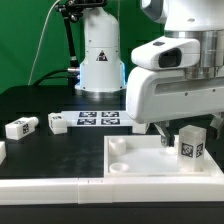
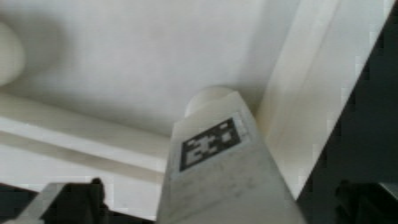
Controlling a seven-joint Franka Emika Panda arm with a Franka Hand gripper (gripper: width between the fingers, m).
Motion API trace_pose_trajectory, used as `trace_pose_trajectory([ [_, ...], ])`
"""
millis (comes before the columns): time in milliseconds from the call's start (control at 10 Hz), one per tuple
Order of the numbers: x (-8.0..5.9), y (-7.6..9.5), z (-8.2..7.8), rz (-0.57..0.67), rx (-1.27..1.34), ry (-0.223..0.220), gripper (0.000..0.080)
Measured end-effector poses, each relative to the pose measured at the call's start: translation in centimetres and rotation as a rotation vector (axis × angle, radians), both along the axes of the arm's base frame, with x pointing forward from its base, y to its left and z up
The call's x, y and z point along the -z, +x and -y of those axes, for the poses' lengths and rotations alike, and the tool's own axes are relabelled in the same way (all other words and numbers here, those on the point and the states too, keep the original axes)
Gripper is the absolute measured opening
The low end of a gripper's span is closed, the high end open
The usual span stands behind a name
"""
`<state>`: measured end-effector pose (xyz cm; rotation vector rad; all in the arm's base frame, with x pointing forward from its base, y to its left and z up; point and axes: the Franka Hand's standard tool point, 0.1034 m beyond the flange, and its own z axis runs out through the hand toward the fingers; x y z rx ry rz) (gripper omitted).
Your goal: Assemble one leg
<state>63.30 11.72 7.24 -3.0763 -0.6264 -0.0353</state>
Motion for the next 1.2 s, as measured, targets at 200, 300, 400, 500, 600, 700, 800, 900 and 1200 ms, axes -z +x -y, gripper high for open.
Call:
trace_pose_trajectory([
  [200, 0.01, 0.0, 0.05, 0.0, 0.004, 0.0, 0.0468],
  [300, 0.01, 0.0, 0.05, 0.0, 0.004, 0.0, 0.0468],
  [400, 0.02, 0.0, 0.06, 0.0, 0.004, 0.0, 0.0287],
  [500, 0.03, -0.01, 0.07, 0.0, 0.005, 0.0, 0.0289],
  [600, 0.03, -0.01, 0.07, -0.001, 0.027, 0.001, 0.0289],
  [700, 0.03, -0.01, 0.07, -0.001, 0.033, 0.002, 0.0289],
  [800, 0.01, -0.02, -0.01, -0.001, 0.147, 0.009, 0.0289],
  [900, 0.01, -0.08, 0.03, -0.004, 0.277, 0.013, 0.0289],
  [1200, 0.07, -0.03, -0.04, -0.004, 0.645, 0.047, 0.029],
])
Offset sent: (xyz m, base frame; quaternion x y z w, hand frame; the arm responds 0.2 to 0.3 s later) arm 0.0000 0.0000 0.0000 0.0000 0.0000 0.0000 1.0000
